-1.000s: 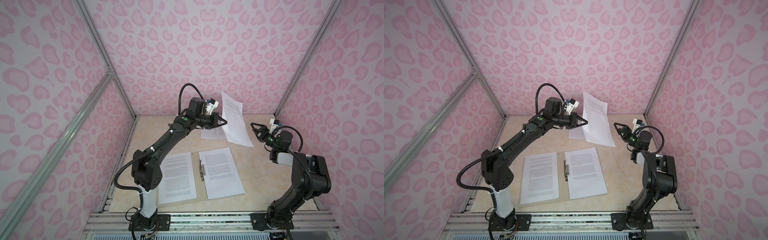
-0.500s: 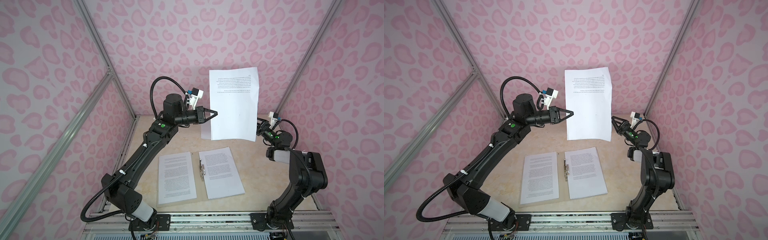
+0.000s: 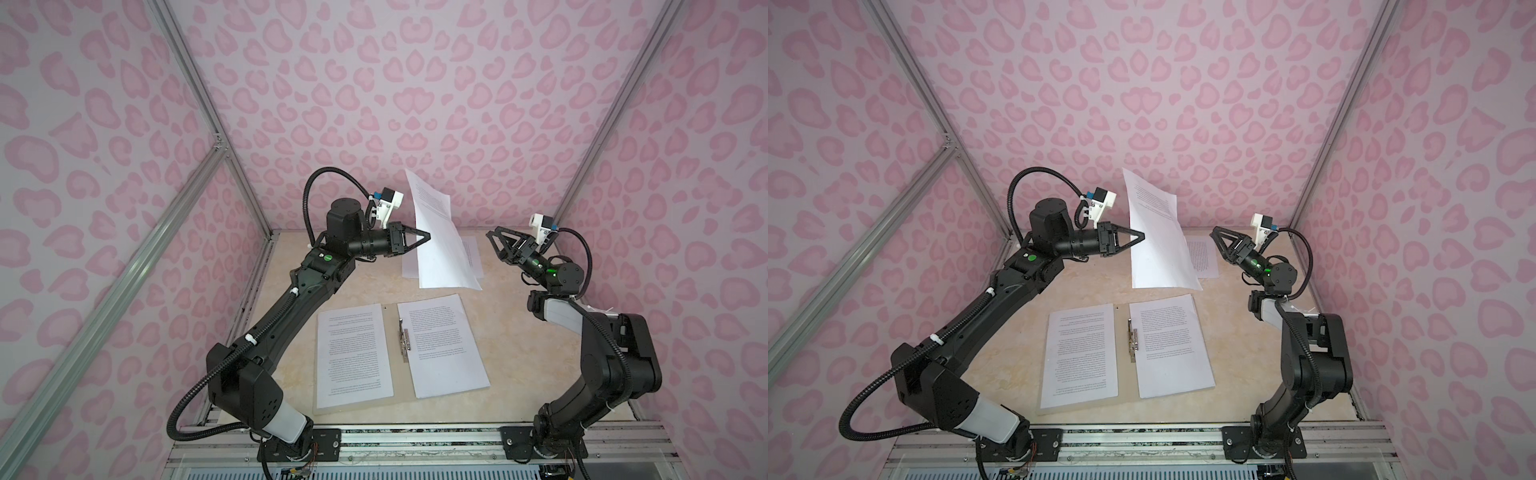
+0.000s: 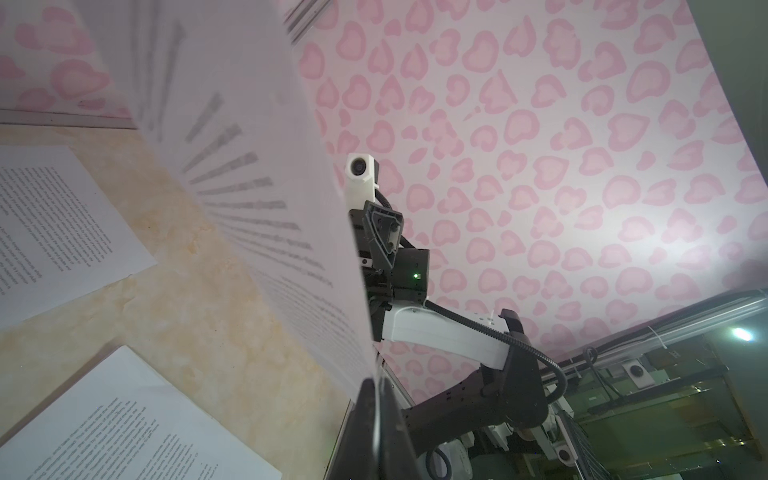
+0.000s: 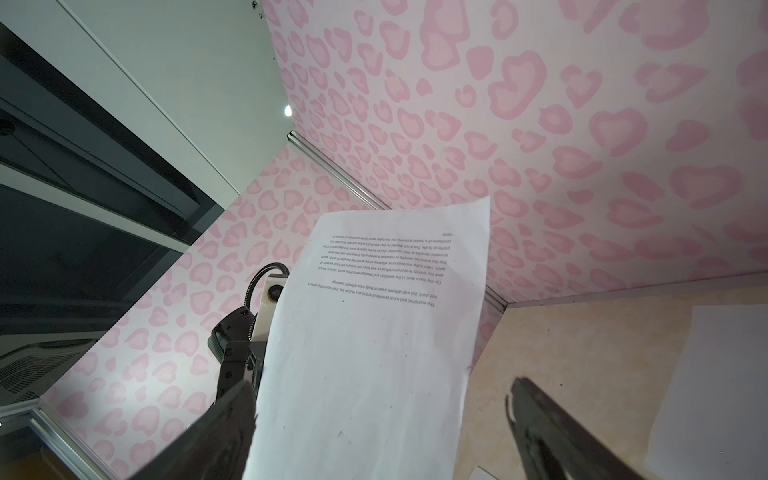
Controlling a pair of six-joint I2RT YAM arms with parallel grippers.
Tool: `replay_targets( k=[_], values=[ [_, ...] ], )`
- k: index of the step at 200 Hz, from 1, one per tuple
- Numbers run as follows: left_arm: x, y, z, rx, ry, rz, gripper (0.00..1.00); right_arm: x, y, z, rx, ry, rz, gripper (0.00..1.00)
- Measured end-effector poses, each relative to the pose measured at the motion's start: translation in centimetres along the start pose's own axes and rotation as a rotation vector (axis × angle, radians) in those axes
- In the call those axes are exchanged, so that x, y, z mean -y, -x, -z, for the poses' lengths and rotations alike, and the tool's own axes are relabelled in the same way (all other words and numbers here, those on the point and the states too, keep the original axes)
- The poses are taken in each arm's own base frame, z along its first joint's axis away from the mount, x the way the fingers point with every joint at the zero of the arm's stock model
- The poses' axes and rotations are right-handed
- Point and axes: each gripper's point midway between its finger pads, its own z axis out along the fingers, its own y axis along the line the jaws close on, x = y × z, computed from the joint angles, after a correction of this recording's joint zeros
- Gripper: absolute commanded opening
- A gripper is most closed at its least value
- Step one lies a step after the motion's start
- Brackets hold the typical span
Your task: Put the files into the folder
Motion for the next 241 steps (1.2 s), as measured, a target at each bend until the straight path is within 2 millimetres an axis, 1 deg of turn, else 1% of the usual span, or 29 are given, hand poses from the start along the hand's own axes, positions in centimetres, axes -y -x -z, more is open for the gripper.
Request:
replay_targets(
  k=[33, 46, 65, 79, 93, 110, 125, 135, 176, 216, 241],
  values=[
    [0.1, 0.1, 0.0, 0.008, -0.023, 0.006, 0.03, 1.5, -0.9, -1.1, -0.030, -0.046, -0.007, 0.95],
    [0.1, 0.2, 0.0, 0.011, -0.027, 0.005, 0.03, 2.0, -1.7, -2.0, -0.057, -0.050, -0.018, 0.94],
    [0.3, 0.3, 0.0, 0.015, -0.041, -0.004, 0.03, 3.5, -2.8, -2.7, -0.086, -0.072, -0.066, 0.93],
    [0.3, 0.4, -0.2, 0.014, -0.053, -0.016, 0.03, 4.9, -3.2, -2.6, -0.089, -0.100, -0.102, 0.94],
    [-0.1, 0.6, -0.6, 0.012, -0.055, -0.009, 0.03, 6.4, -3.6, -2.4, -0.086, -0.127, -0.159, 0.94],
    [-0.6, 1.1, -1.2, 0.007, -0.065, -0.003, 0.03, 8.6, -4.0, -1.6, -0.063, -0.156, -0.244, 0.95],
    [-0.8, 1.7, -1.8, 0.007, -0.080, -0.010, 0.03, 10.0, -4.4, -1.1, -0.042, -0.164, -0.320, 0.96],
    [-1.1, 2.0, -2.2, 0.005, -0.087, 0.000, 0.03, 10.4, -4.5, -0.9, -0.030, -0.168, -0.349, 0.97],
    [-2.0, 3.2, -3.7, 0.005, -0.115, 0.027, 0.03, 10.0, -3.9, -0.9, 0.006, -0.138, -0.382, 0.97],
    [-2.5, 3.6, -5.6, -0.010, -0.155, 0.054, 0.03, 8.8, -2.6, -1.9, 0.016, -0.094, -0.386, 0.95],
    [-2.8, 3.7, -6.6, -0.014, -0.189, 0.074, 0.03, 8.3, -2.3, -2.2, 0.018, -0.080, -0.406, 0.94]
  ],
)
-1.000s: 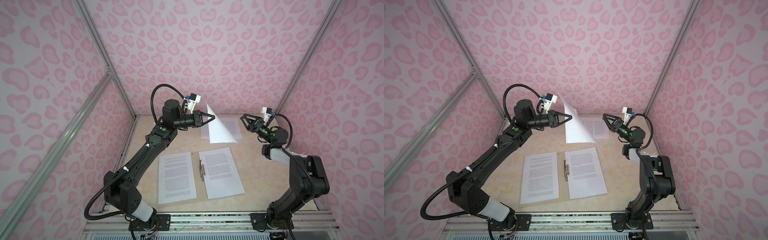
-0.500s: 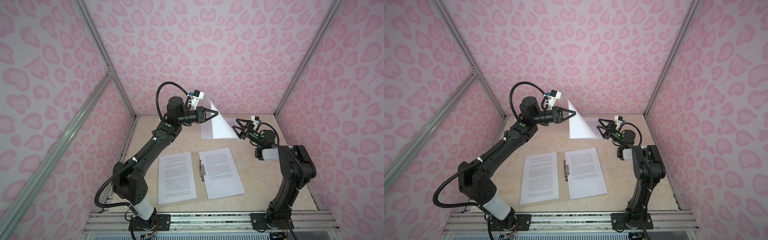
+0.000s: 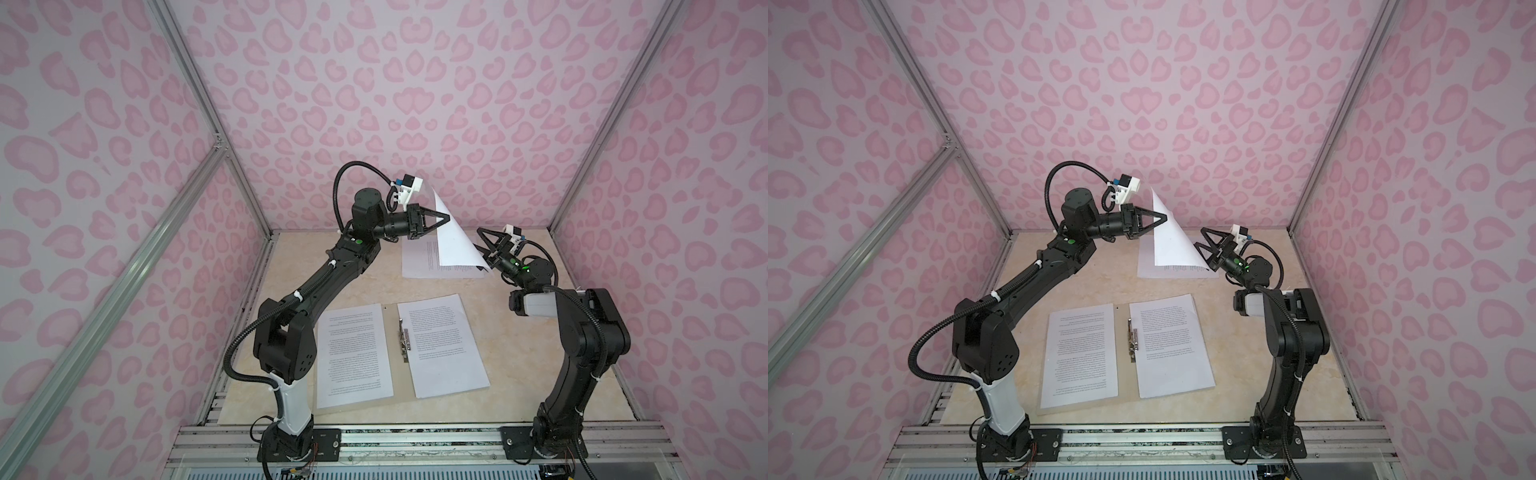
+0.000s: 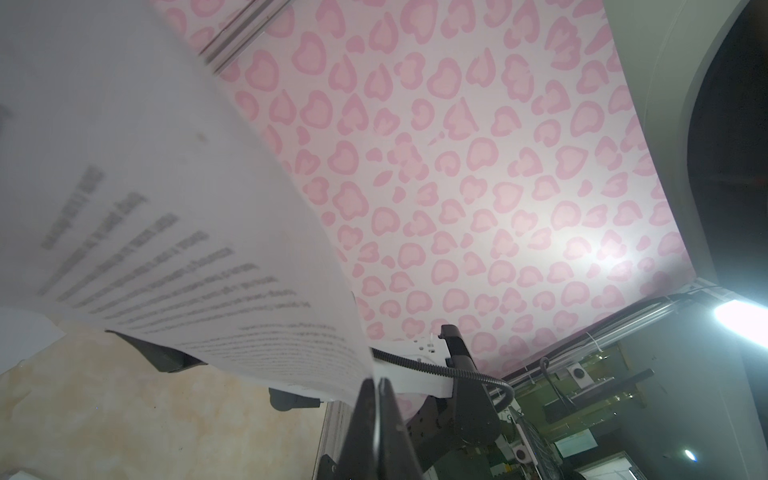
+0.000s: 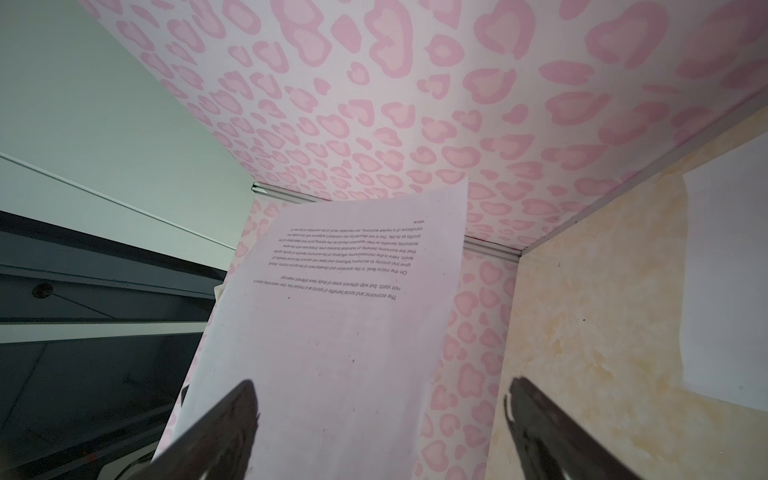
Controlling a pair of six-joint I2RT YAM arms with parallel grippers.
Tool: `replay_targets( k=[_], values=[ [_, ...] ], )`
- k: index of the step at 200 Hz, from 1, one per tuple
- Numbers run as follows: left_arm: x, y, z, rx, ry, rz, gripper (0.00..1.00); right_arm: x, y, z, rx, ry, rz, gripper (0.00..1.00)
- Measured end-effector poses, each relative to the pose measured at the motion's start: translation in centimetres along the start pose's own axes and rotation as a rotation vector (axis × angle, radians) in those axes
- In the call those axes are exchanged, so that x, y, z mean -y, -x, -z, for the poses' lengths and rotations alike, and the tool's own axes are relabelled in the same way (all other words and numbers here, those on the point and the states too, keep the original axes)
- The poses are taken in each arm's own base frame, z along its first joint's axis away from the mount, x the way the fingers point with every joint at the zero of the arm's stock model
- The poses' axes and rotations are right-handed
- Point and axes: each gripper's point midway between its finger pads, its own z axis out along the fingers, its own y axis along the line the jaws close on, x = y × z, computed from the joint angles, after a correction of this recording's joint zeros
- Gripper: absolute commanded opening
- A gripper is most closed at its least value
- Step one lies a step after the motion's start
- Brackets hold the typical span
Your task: Put the files into the folder
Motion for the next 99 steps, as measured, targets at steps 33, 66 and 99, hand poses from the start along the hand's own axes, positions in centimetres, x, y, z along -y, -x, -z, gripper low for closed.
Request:
replay_targets(
  k=[33, 66, 99],
  values=[
    [0.6, 0.3, -0.8, -0.003, -0.051, -0.005, 0.03, 0.4, 0.2, 0.0, 0.010, -0.005, -0.039, 0.94],
    [0.5, 0.1, -1.0, -0.023, -0.080, -0.005, 0.03, 0.3, 0.3, 0.1, 0.015, -0.003, -0.055, 0.90],
    [-0.9, -1.0, -0.9, -0.056, -0.067, 0.022, 0.03, -0.3, 0.1, 0.1, 0.013, 0.005, -0.060, 0.83]
  ],
)
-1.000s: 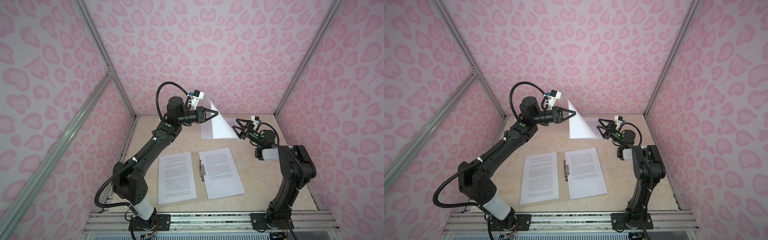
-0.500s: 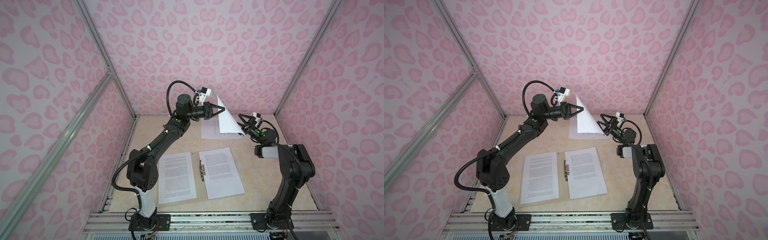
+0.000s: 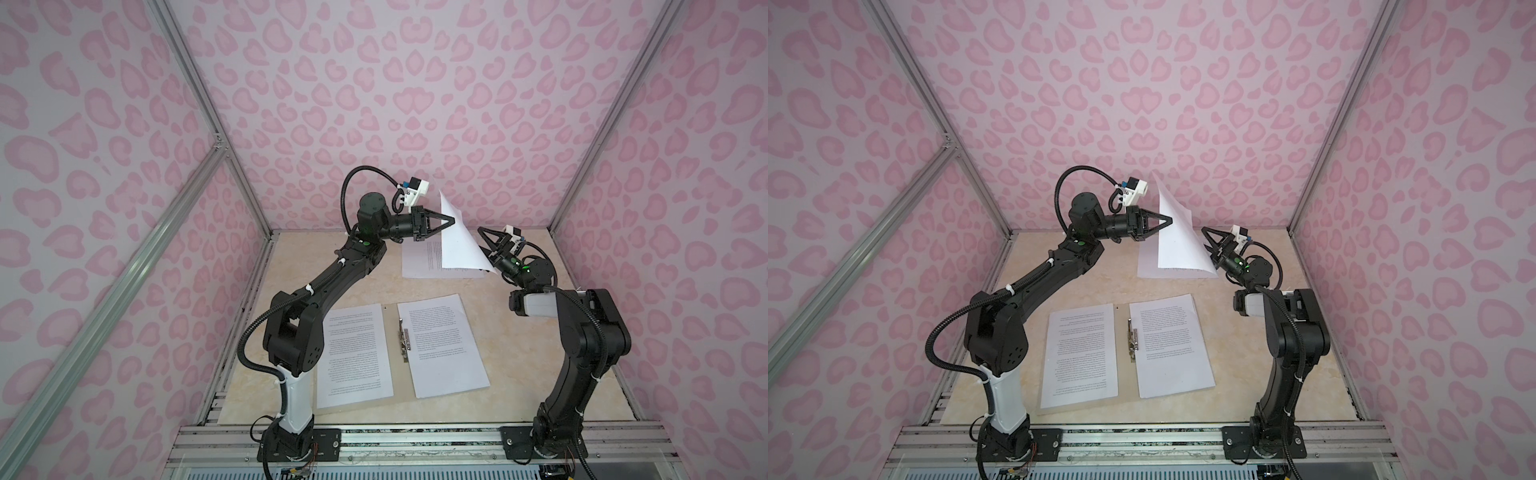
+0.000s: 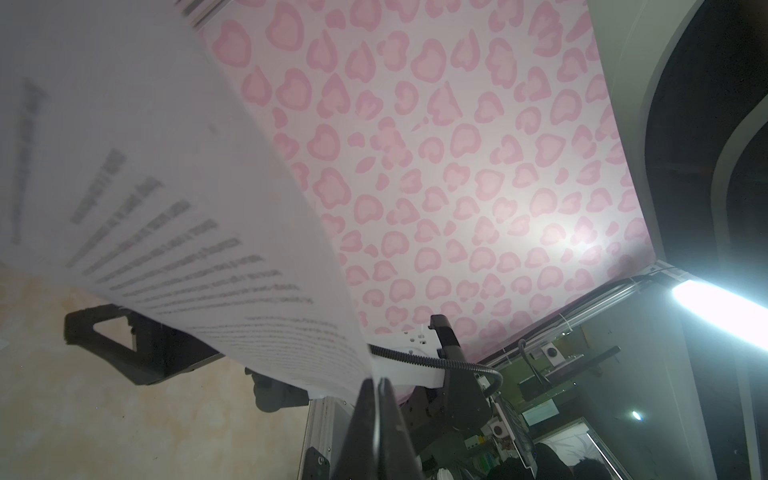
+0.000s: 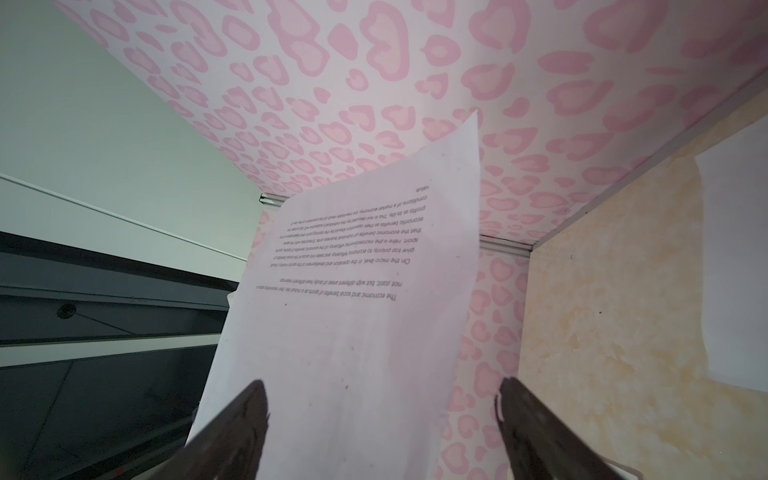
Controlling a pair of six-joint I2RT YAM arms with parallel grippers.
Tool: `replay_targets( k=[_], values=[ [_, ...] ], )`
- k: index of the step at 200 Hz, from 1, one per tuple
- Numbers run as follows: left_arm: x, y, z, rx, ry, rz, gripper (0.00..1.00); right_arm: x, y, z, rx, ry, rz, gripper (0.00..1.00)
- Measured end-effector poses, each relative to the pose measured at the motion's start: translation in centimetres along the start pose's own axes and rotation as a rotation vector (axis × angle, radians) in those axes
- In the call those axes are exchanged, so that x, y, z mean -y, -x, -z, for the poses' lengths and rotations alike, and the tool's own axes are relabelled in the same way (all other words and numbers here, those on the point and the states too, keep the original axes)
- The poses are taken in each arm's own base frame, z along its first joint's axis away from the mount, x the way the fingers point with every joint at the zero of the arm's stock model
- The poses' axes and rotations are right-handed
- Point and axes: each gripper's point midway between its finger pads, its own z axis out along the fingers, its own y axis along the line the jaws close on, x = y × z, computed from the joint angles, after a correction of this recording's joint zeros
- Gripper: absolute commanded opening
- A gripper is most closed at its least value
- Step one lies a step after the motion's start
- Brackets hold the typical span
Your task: Put the files into the folder
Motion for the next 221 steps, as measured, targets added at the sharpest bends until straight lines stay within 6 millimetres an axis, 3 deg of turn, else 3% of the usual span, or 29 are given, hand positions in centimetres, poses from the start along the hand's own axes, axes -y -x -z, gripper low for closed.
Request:
replay_targets(
  k=[63, 80, 114, 199, 221],
  values=[
    [-4.1, -1.7, 2.0, -0.009, 0.073, 0.088, 0.03, 0.2, -0.4, 0.6, 0.000, -0.012, -0.015, 0.60],
    [-3.9, -1.9, 2.6, -0.006, 0.080, 0.079, 0.03, 0.3, -0.4, 0.6, -0.001, -0.014, -0.016, 0.53],
    [-3.3, -2.6, 3.6, -0.005, 0.092, 0.072, 0.03, 0.6, -1.0, 0.5, -0.018, -0.021, -0.023, 0.49],
    [-4.7, -4.0, 5.8, 0.003, 0.168, 0.096, 0.03, 1.0, -2.0, 0.3, -0.042, -0.028, -0.027, 0.37],
    [-4.3, -4.2, 6.3, 0.008, 0.181, 0.086, 0.03, 1.1, -2.2, 0.2, -0.045, -0.028, -0.020, 0.29]
  ],
)
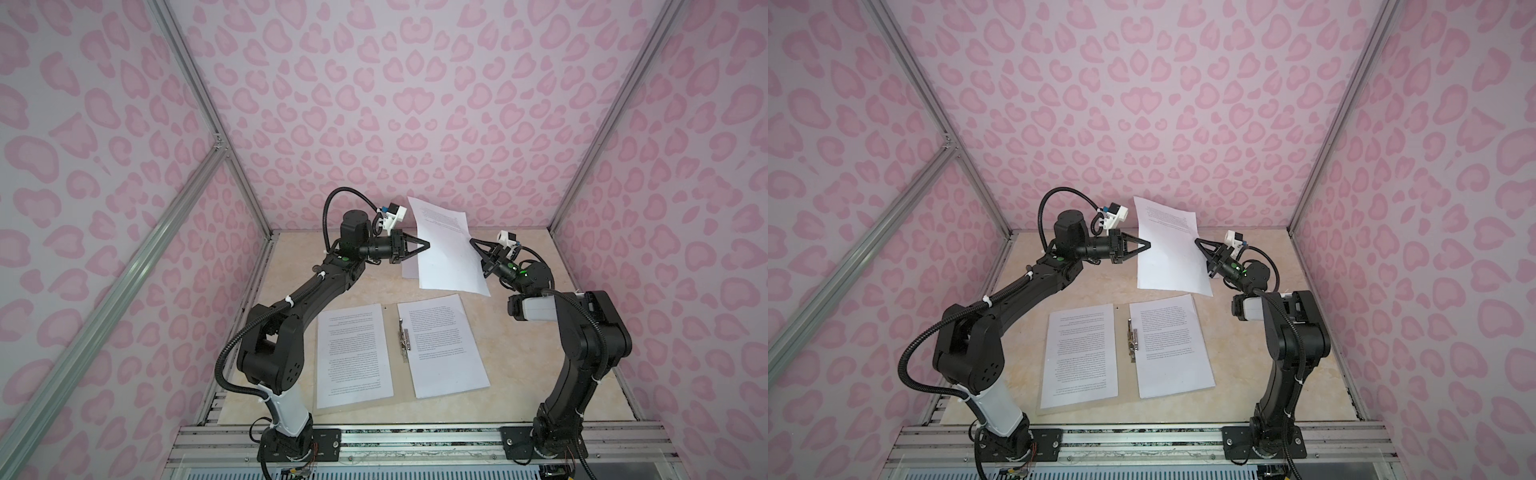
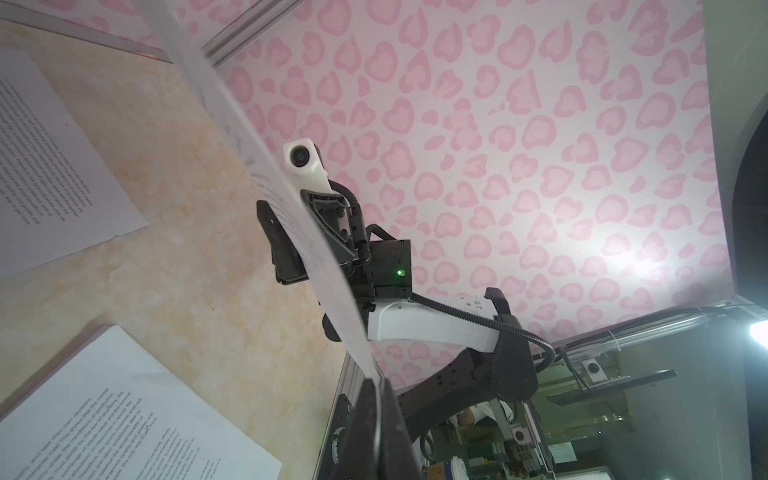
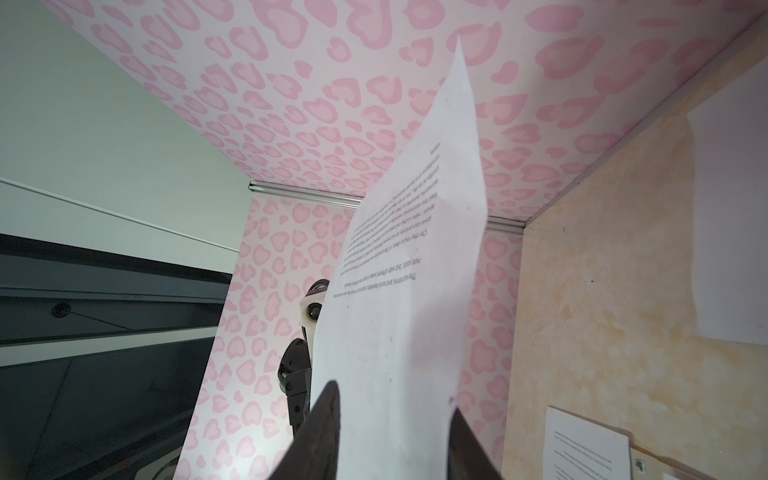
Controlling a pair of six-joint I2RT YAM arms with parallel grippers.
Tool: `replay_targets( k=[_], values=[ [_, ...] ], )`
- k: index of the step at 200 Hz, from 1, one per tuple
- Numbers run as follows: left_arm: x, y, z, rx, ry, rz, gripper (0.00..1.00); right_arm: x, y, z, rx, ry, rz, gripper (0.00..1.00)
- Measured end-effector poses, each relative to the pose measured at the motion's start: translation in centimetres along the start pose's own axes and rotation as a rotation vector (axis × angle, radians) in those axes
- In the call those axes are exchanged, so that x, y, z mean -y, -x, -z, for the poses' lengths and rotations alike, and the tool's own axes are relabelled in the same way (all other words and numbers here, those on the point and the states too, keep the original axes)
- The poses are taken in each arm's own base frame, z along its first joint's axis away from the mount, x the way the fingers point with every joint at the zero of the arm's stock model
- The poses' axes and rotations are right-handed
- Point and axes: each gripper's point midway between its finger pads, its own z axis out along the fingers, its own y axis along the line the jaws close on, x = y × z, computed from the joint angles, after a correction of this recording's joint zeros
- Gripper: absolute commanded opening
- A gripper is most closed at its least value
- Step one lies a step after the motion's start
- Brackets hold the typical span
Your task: Put the files into the folder
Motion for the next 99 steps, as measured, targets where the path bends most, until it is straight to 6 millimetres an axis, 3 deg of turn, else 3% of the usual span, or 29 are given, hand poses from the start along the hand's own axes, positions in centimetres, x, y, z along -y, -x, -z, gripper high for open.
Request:
replay_targets(
  k=[34, 50, 60, 69, 81, 95, 99],
  values=[
    [-0.4, -0.4, 0.5, 0.009, 0.035, -0.006, 0.05, 0.3, -1.0, -0.8, -0.030, 0.001, 0.002, 0.10],
    [-1.0, -0.9, 0.9, 0.011, 0.058, 0.007, 0.19, 0.6, -1.4, -1.2, -0.045, -0.001, -0.001, 0.00],
    [-1.5, -1.2, 1.6, 0.028, 0.082, 0.013, 0.32, 0.6, -1.7, -1.3, -0.052, -0.001, 0.001, 0.00],
    [-2.0, -1.7, 2.4, 0.037, 0.106, 0.041, 0.35, 0.6, -2.1, -1.5, -0.066, -0.002, 0.001, 0.00],
    [-3.2, -1.7, 4.4, 0.091, 0.170, 0.069, 0.52, 0.7, -2.6, -1.6, -0.083, -0.004, 0.006, 0.00],
    [-4.4, -1.8, 7.1, 0.154, 0.251, 0.104, 0.99, 1.0, -3.1, -1.4, -0.094, -0.012, 0.010, 0.00],
    [-4.8, -1.9, 7.9, 0.175, 0.280, 0.112, 0.98, 1.1, -3.4, -1.3, -0.103, -0.020, 0.012, 0.00]
  ],
)
